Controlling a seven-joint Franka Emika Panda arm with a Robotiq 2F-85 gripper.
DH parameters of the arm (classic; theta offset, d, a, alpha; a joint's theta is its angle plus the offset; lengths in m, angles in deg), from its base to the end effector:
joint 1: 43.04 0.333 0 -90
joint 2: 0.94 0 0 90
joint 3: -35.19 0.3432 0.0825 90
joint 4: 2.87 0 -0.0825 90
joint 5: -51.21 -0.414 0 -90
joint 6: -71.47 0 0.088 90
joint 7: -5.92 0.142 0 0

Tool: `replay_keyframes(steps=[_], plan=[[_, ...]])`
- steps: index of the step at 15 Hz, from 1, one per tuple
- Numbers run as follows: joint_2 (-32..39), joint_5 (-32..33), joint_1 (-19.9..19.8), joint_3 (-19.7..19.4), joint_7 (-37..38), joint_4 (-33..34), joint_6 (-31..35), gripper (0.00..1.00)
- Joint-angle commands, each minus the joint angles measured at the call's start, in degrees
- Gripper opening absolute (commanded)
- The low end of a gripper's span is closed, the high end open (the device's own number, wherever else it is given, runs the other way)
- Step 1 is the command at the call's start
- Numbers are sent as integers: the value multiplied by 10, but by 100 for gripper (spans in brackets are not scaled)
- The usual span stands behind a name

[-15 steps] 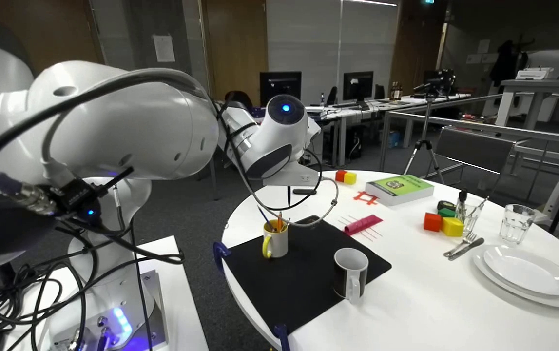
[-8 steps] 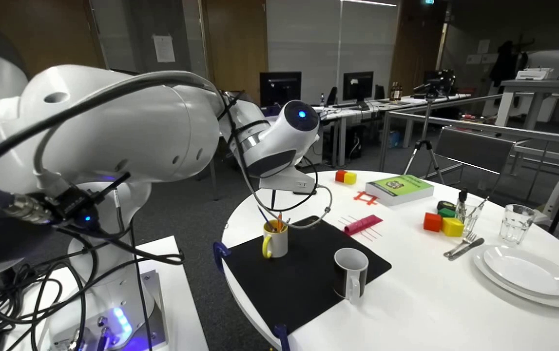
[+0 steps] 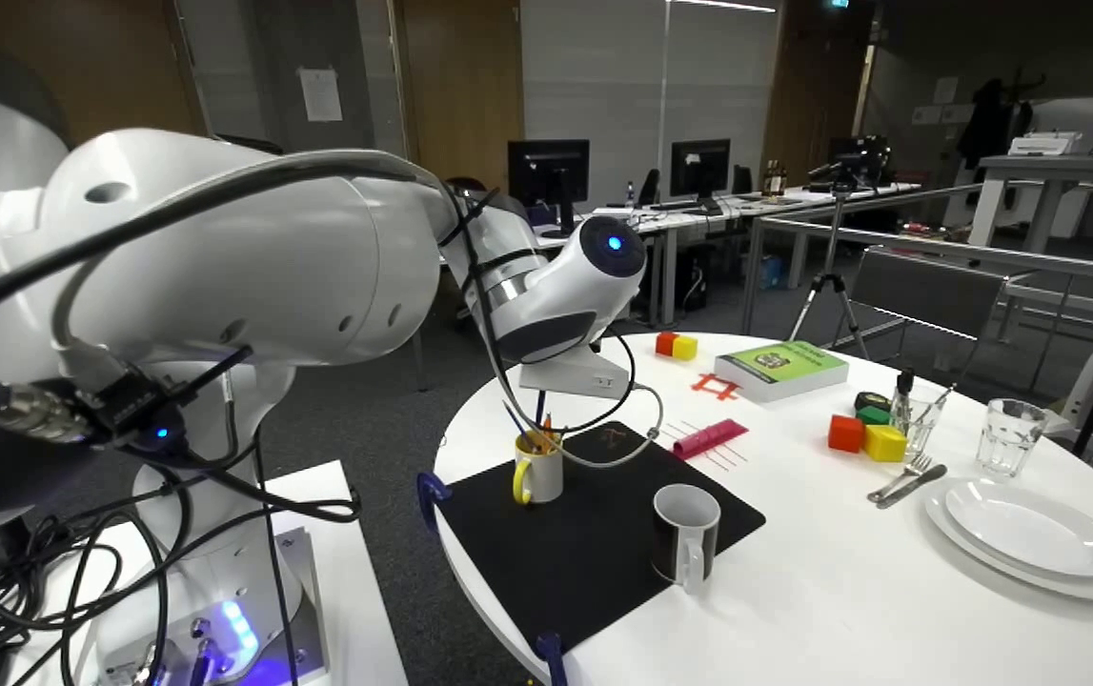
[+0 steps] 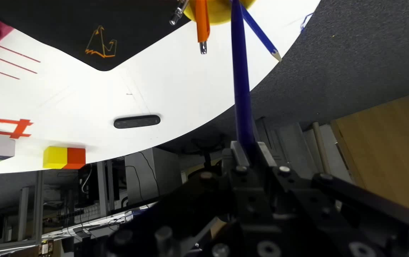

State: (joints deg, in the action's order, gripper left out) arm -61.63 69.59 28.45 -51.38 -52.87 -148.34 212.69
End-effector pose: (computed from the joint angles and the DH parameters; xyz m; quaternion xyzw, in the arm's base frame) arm 0.4695 -0.0555 0.3033 -0.7888 -0.4523 -0.2974 0.2910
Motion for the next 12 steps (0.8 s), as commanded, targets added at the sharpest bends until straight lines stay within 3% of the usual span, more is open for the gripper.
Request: replay_keyframes(steps=[1, 12], plan=[[23, -24, 35, -21, -30, 32, -16, 3], [29, 0, 158, -113, -17, 87, 8, 3]])
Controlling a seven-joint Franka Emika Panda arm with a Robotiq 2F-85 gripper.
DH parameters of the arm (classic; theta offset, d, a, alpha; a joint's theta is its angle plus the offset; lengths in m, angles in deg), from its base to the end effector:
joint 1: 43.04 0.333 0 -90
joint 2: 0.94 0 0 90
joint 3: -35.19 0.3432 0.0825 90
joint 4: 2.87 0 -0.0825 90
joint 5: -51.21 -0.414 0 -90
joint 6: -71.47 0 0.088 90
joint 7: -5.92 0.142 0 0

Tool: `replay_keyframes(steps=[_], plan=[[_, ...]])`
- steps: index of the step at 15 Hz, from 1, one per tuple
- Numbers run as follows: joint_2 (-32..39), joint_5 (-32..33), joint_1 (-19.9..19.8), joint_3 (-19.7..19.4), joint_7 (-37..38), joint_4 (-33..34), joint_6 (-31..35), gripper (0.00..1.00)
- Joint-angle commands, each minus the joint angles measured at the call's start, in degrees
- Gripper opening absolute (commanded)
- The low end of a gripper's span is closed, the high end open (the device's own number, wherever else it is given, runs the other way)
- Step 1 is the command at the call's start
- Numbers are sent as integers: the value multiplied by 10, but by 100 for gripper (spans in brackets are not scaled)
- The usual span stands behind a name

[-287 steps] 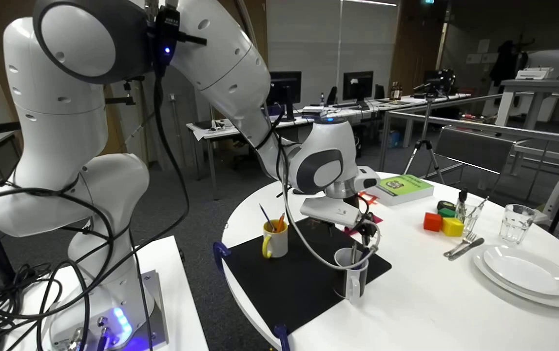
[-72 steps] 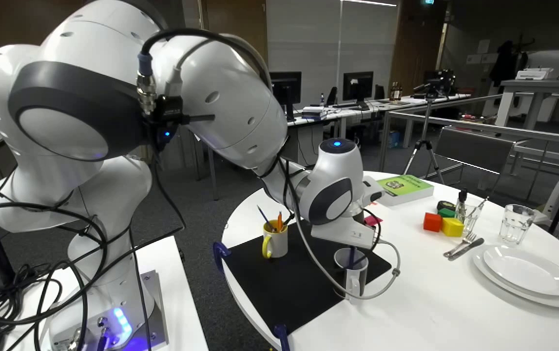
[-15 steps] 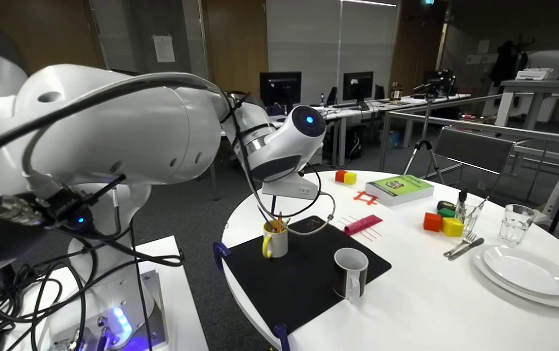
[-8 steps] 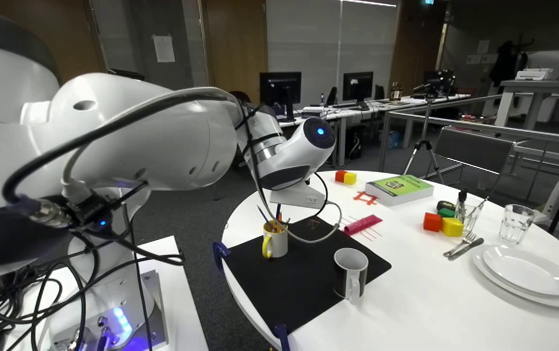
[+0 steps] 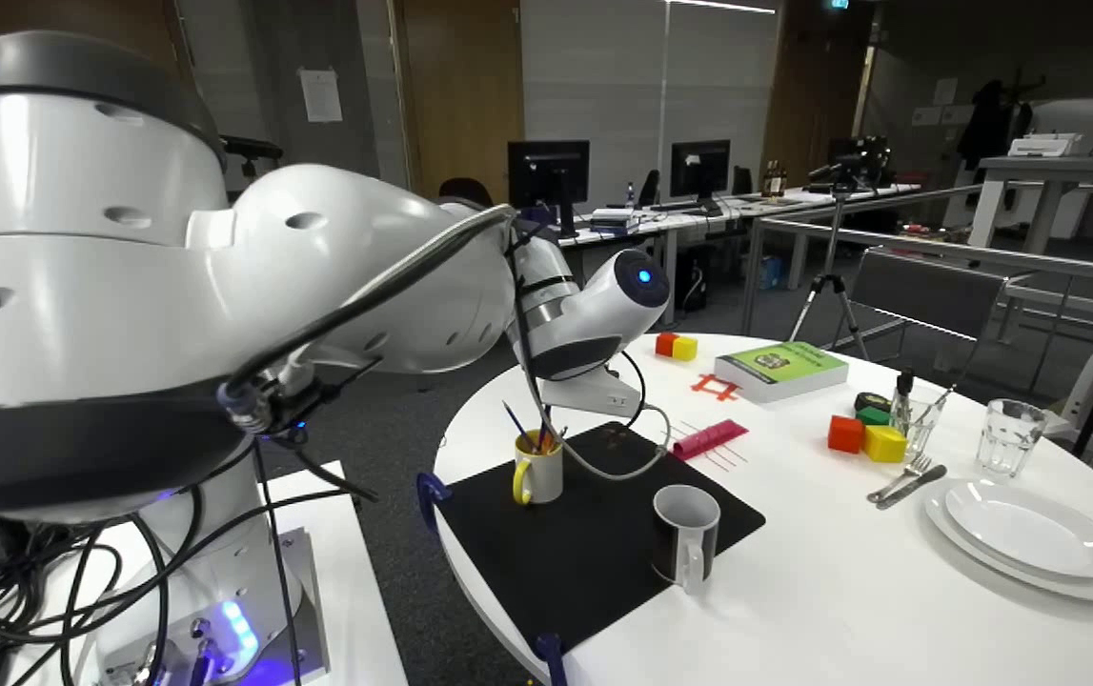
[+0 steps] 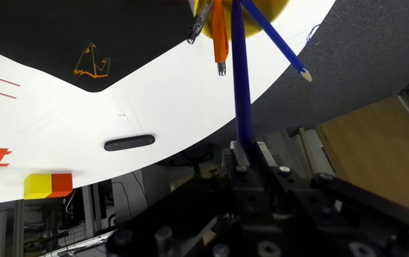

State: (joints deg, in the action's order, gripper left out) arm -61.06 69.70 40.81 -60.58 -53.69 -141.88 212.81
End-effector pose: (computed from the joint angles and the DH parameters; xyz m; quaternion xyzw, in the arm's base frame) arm 0.5065 -0.0374 0.2567 -0.7878 -0.4597 -0.2627 0.3148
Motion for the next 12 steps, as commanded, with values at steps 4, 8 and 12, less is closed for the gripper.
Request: replay_keyframes(steps=[4, 8, 12], plan=[[25, 11, 74, -57, -4, 46, 3, 3], [31, 30, 117, -94, 4, 64, 1, 3], [32, 46, 138, -110, 10, 72, 3, 51]])
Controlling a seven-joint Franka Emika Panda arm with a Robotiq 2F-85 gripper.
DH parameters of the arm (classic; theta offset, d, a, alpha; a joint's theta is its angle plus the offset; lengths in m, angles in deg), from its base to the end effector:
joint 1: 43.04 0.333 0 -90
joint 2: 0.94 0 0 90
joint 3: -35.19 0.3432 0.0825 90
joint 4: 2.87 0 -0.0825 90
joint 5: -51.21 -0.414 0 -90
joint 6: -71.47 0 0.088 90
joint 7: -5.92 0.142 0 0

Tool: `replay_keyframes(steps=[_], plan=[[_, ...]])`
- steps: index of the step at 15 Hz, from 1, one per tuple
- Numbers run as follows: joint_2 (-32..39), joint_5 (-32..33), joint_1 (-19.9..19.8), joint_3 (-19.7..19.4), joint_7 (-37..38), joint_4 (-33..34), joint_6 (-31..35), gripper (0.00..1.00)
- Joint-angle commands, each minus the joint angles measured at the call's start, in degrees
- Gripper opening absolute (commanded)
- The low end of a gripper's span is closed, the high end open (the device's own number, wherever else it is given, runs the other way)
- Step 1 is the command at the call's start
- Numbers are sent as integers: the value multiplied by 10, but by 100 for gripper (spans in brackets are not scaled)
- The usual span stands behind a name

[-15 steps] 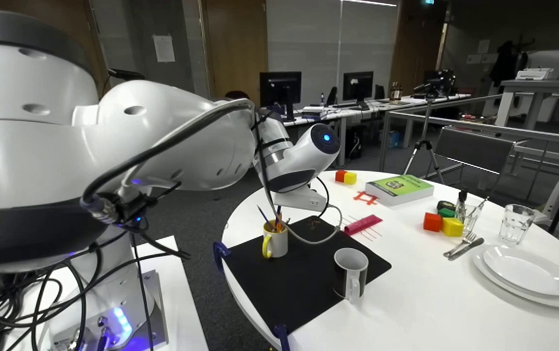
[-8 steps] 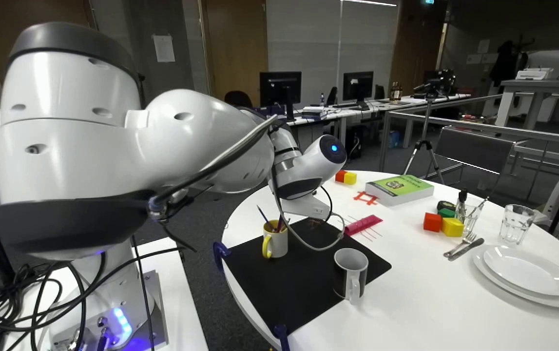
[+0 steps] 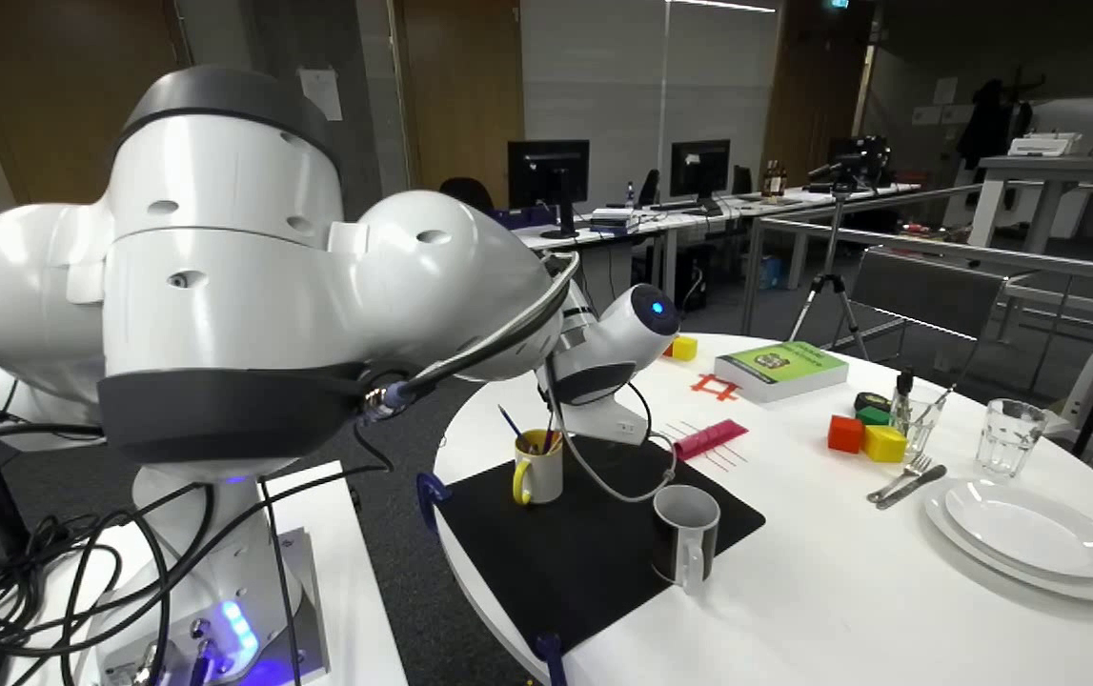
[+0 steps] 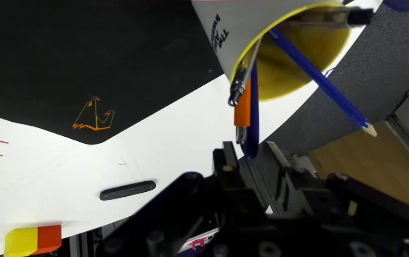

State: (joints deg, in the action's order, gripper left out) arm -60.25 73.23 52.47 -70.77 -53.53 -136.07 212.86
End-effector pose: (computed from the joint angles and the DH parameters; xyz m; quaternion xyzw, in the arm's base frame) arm 0.5306 -0.0238 0.1934 -0.7949 -0.4790 -0.2087 0.3083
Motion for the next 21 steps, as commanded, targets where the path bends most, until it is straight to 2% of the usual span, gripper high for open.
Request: replay_keyframes(steps=[1, 6, 7, 17, 21], plan=[[24, 13, 21, -7, 8, 14, 3, 58], [25, 11, -2, 15, 1, 1, 4, 95], [25, 9, -8, 22, -2, -2, -2, 100], [43, 49, -18, 49, -68, -11, -125, 100], [42, 54, -20, 61, -104, -13, -147, 100]])
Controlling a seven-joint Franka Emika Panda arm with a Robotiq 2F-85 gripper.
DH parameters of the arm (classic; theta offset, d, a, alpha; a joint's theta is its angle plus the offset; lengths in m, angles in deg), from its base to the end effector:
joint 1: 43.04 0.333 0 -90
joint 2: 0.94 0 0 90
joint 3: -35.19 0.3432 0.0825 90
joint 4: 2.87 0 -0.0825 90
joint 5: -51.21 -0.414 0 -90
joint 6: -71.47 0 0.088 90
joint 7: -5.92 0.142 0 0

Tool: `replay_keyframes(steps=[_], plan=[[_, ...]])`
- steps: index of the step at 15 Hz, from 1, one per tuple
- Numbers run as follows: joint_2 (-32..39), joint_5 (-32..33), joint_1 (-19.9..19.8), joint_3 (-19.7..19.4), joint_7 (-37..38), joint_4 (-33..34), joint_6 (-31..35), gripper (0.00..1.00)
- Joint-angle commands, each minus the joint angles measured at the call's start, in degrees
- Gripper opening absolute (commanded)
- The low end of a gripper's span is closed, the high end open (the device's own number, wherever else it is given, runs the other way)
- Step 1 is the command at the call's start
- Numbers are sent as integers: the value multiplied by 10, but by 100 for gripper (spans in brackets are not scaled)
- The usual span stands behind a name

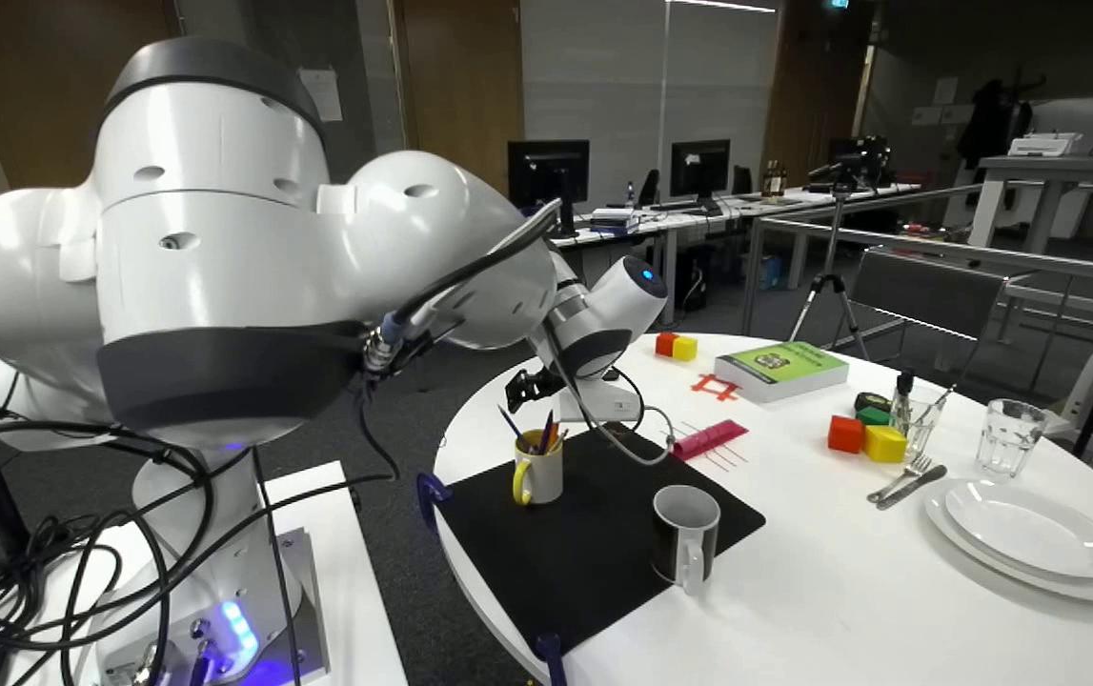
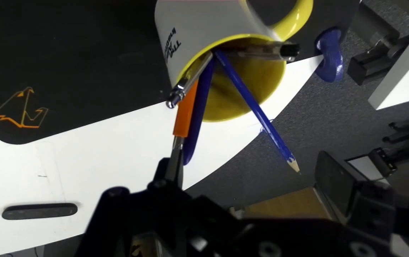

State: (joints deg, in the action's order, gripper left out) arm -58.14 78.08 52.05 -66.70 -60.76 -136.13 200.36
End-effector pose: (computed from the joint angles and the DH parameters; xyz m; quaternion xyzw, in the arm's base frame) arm 0.5077 -0.0059 0.2089 -0.7232 -0.6112 -0.1438 0.2877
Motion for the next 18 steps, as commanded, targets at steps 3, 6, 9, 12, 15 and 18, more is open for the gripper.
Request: replay_keyframes(steps=[3, 6, 9, 12, 15, 18], plan=[[18, 5, -9, 23, -60, -8, -32, 100], [9, -10, 0, 11, -57, -3, -18, 100], [8, -10, 0, 9, -57, -3, -18, 100], [0, -11, -14, 10, -73, 2, -24, 100], [-3, -6, -20, 11, -93, 4, -27, 100], [-3, -7, -17, 7, -117, 9, -32, 100]])
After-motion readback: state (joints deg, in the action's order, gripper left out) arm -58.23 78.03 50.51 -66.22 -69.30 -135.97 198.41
